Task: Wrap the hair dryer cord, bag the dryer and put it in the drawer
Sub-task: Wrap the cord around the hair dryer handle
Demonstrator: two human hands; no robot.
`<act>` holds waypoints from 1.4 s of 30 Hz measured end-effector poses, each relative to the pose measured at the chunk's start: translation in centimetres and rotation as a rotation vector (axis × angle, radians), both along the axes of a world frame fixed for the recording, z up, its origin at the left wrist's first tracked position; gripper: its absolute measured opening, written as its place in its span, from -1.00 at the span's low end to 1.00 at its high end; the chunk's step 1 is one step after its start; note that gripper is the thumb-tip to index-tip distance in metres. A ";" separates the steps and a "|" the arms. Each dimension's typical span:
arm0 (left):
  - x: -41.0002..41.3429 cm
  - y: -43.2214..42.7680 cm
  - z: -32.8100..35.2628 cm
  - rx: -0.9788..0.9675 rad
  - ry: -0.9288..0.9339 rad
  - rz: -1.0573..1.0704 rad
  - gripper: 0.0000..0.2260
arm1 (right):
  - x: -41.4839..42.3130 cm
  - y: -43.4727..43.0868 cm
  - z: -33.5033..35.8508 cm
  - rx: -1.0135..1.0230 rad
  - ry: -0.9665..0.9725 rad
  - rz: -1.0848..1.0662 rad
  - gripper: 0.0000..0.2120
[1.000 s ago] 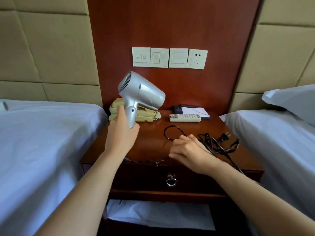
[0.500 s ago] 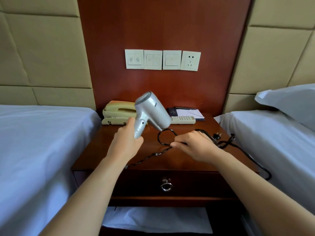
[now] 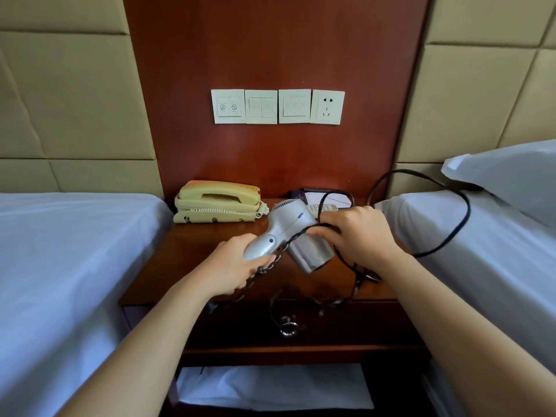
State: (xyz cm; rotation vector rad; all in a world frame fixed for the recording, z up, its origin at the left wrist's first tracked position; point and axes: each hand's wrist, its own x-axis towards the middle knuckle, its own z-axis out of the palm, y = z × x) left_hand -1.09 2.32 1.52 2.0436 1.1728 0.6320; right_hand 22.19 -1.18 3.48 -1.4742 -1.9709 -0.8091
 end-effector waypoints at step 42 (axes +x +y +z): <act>0.8 1.8 -0.2 -0.473 -0.813 0.147 -0.89 | 0.8 0.1 -2.4 -0.522 0.010 0.028 -0.73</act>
